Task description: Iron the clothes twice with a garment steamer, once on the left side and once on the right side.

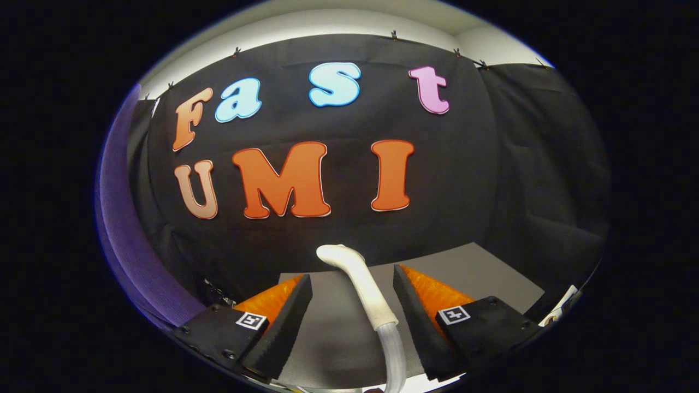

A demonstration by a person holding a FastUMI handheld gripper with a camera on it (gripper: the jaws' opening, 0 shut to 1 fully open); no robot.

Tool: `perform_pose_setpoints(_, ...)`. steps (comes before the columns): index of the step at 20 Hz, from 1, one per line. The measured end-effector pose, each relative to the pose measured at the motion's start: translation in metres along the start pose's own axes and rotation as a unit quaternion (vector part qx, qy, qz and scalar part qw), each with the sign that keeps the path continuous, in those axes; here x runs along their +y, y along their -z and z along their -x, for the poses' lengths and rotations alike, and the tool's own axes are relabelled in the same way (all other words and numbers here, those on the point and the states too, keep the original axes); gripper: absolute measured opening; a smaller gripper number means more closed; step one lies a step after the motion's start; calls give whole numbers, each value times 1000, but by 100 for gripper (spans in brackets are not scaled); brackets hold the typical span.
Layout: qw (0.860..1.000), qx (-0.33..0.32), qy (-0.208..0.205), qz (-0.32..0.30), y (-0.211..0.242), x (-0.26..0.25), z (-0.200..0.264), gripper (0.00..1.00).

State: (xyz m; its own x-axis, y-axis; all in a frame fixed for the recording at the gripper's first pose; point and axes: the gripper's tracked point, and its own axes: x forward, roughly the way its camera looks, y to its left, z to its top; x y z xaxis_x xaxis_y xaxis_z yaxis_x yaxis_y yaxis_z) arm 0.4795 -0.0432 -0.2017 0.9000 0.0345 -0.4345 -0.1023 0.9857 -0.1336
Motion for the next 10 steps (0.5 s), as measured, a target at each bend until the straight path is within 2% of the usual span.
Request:
perform_pose_setpoints(6, 998, 64, 9, -12, 28, -12, -57, 99)
perform_pose_setpoints(10, 994, 103, -4, -21, 46, 0, -78, 99)
